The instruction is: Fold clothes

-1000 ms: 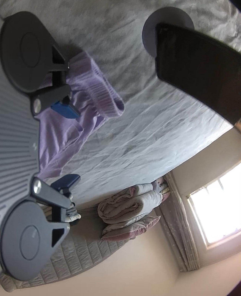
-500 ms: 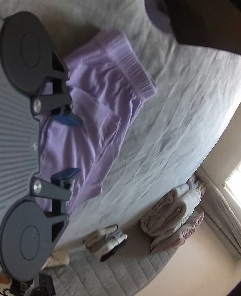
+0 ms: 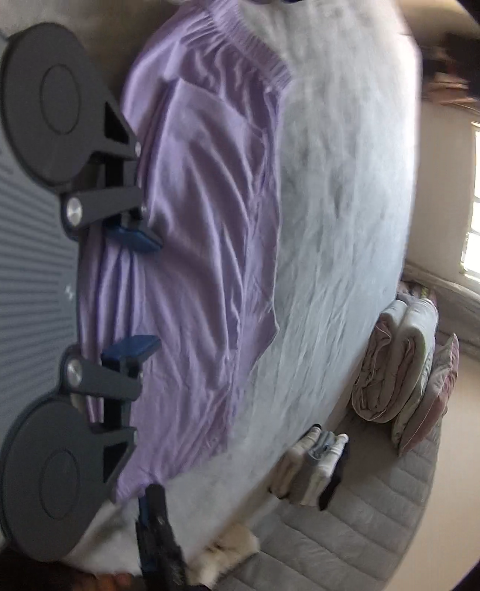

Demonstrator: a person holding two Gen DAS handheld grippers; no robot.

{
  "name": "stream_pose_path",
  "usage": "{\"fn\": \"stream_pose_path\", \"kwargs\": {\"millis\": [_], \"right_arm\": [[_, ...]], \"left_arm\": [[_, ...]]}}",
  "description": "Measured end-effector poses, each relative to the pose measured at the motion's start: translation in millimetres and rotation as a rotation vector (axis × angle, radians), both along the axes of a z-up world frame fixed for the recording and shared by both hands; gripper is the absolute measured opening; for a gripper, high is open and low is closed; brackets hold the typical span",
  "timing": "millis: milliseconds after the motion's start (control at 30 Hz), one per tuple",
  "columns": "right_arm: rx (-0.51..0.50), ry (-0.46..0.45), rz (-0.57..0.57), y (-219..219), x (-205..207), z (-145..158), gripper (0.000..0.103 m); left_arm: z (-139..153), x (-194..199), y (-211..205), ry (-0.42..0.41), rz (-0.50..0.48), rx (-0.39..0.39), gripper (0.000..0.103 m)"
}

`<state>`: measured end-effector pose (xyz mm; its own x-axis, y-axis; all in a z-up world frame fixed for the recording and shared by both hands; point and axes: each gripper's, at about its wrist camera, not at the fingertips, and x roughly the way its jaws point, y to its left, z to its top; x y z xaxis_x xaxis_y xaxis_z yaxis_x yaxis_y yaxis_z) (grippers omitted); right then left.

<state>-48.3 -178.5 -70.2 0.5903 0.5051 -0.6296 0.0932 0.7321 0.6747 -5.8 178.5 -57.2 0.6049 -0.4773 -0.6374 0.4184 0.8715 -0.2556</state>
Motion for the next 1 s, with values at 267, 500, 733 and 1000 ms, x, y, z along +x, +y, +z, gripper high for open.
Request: {"fn": "stream_pose_path", "kwargs": {"millis": [267,500,733,1000], "right_arm": [[0.171,0.105,0.045,-4.5,1.7,-7.7,0.033],[0.233,0.152,0.05,-13.3,6.0,-3.2,0.009],[0.289,0.105,0.057,-12.5,11.3,14.0,0.008],[0.332,0.088,0.077,-13.8,16.4,22.3,0.009]], "left_arm": [[13.4,-34.9,-40.6,-0.119,-0.129,0.018,0.06],[22.0,-59.8,-90.6,-0.176,-0.36,0.032,0.069],[34.5,-84.7,-116.6,-0.278,-0.495,0.109,0.068],[26.1,-106.4,-152.1,-0.421,-0.496,0.303,0.053]]}}
